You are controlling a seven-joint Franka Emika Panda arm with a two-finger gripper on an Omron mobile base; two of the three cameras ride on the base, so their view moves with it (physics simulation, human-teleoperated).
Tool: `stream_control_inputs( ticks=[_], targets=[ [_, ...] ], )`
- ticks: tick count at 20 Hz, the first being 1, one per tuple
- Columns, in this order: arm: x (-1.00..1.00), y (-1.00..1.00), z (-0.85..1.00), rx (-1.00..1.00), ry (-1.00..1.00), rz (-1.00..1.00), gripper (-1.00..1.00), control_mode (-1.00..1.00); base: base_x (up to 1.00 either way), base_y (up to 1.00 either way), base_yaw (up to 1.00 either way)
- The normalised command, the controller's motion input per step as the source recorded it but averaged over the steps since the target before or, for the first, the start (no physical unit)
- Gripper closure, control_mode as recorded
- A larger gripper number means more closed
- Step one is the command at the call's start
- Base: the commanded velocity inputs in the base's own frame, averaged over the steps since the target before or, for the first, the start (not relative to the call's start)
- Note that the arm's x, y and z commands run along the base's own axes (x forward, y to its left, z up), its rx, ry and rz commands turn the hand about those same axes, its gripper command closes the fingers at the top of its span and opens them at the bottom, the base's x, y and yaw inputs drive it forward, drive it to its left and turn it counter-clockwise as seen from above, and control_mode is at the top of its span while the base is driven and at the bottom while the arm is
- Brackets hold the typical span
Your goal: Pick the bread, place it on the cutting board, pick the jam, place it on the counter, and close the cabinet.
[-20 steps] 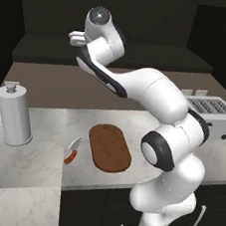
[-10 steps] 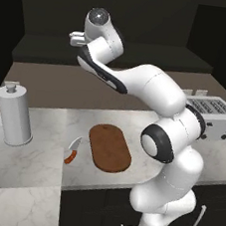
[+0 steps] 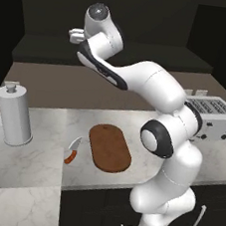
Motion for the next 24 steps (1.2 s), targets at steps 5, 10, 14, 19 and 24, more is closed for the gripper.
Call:
stream_control_inputs(
  ticks=[5,10,14,19,24],
  targets=[
    [0.0,0.0,-0.01,0.0,0.01,0.0,1.0,-1.0,0.0,0.0,0.0],
    [-0.04,0.0,-0.01,0.0,-0.03,0.0,1.0,-1.0,0.0,0.0,0.0],
    [-0.22,0.0,-0.05,0.0,-0.09,0.0,1.0,-1.0,0.0,0.0,0.0],
    [-0.27,-0.02,-0.01,0.01,-0.05,0.0,1.0,-1.0,0.0,0.0,0.0],
    [-0.3,-0.19,0.0,0.03,0.0,0.0,1.0,-1.0,0.0,0.0,0.0]
  ],
)
